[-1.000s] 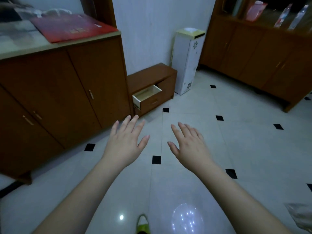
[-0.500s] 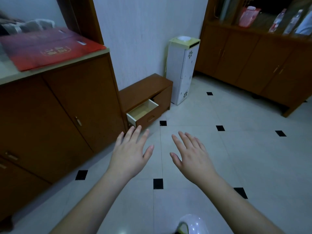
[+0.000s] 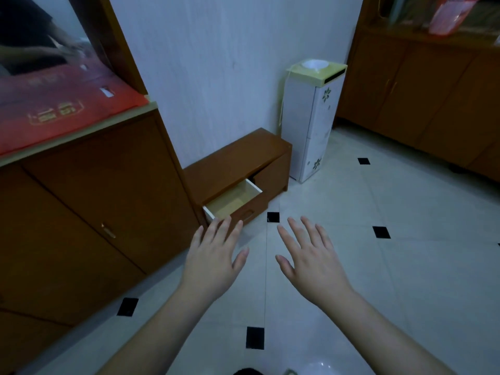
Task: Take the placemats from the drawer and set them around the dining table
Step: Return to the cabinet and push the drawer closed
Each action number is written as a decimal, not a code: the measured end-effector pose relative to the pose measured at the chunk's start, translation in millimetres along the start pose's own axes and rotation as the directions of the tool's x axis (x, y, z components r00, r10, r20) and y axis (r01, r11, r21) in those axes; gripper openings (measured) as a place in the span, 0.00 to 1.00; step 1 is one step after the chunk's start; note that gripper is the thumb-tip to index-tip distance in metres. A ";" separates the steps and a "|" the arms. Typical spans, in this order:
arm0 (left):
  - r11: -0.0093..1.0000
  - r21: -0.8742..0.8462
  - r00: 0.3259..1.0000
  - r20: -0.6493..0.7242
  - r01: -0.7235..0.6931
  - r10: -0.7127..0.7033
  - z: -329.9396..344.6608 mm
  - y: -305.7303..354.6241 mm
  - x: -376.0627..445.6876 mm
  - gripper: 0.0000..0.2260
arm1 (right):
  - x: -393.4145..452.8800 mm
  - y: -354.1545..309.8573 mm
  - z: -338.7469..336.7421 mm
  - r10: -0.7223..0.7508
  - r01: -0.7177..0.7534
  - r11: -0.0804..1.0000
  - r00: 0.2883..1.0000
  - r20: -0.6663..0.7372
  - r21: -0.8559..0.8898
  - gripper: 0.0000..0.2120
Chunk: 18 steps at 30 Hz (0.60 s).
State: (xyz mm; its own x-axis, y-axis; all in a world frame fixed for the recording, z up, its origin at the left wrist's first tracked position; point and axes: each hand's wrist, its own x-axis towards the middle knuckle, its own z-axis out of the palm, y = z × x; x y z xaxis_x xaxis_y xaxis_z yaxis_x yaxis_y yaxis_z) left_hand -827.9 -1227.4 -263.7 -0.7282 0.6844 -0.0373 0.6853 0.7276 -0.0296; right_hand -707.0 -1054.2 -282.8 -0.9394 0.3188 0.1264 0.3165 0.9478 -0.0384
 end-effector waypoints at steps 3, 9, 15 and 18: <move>1.000 0.010 1.000 0.005 0.027 -0.028 5.9 1.2 32.7 0.32 | 36.9 14.0 7.7 -0.031 0.031 0.999 0.999 0.030 0.020 0.29; 0.997 -0.012 0.997 -0.009 0.080 -0.080 27.5 -25.4 98.4 0.28 | 114.4 21.9 32.5 -0.106 0.103 0.992 0.994 0.040 0.068 0.29; 0.994 -0.070 0.996 0.008 0.086 -0.086 57.4 -60.8 177.4 0.28 | 211.3 25.4 64.2 -0.150 0.147 0.988 0.985 0.080 0.038 0.29; 0.988 -0.137 0.997 0.031 0.074 -0.071 66.0 -68.1 216.6 0.29 | 257.4 22.1 71.8 -0.150 0.147 0.989 0.983 0.109 0.034 0.29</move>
State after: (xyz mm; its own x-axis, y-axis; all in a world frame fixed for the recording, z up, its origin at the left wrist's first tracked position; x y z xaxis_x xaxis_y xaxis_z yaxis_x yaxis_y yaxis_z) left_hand -1031.8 -1131.8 -335.7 -0.7741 0.6295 -0.0663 0.6220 0.7759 0.1052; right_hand -951.3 -950.8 -322.3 -0.9849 0.1715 0.0218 0.1702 0.9840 -0.0529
